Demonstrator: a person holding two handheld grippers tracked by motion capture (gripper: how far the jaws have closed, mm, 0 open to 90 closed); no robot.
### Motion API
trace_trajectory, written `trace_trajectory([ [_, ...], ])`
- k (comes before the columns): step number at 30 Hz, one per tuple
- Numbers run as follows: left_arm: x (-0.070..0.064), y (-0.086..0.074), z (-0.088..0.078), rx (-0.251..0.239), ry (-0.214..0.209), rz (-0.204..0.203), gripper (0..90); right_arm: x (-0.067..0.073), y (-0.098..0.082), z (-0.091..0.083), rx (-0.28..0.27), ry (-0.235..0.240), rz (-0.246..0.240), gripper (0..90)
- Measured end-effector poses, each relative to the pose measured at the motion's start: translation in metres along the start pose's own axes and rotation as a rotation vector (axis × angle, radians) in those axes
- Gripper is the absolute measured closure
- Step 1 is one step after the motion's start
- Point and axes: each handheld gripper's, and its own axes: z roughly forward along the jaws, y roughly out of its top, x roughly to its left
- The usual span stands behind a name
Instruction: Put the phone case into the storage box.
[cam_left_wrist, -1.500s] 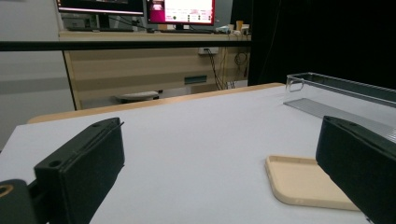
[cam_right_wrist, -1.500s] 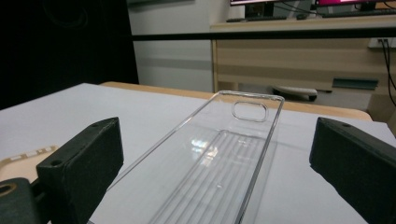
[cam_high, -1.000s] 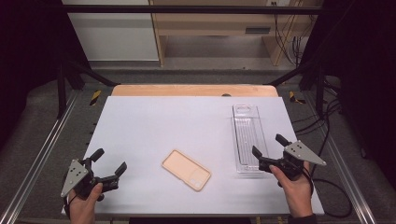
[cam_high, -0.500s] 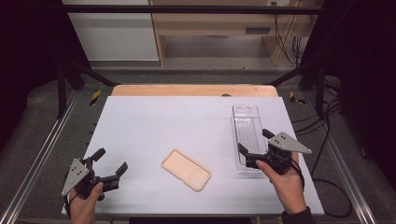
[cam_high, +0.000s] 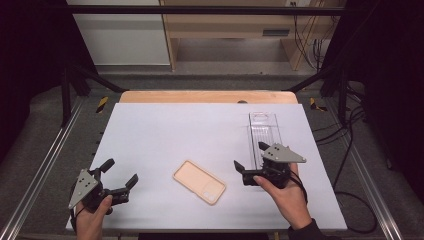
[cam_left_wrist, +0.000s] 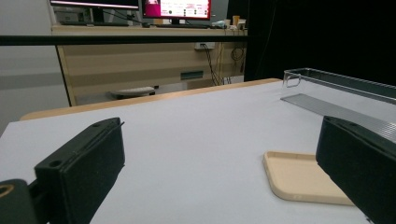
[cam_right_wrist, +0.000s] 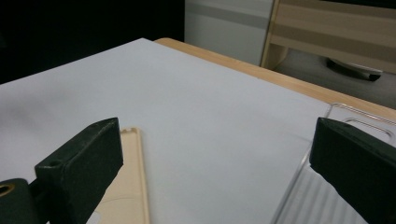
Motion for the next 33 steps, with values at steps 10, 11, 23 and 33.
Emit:
trace_trajectory([
  [10, -0.001, 0.0, 0.001, 0.002, -0.008, 0.003, 0.9, 0.026, -0.007, 0.018, 0.058, 0.063, -0.027, 3.1],
  [11, -0.001, 0.0, 0.001, 0.003, -0.009, 0.004, 1.0, 0.031, -0.01, 0.023, 0.079, 0.075, -0.026, 3.2],
  [23, -0.001, 0.0, 0.002, 0.006, -0.017, 0.01, 1.0, 0.053, -0.032, 0.049, 0.198, 0.124, -0.019, 4.1],
  [33, -0.002, 0.0, 0.002, 0.012, -0.019, 0.016, 1.0, 0.072, -0.048, 0.069, 0.275, 0.176, -0.048, 4.8],
])
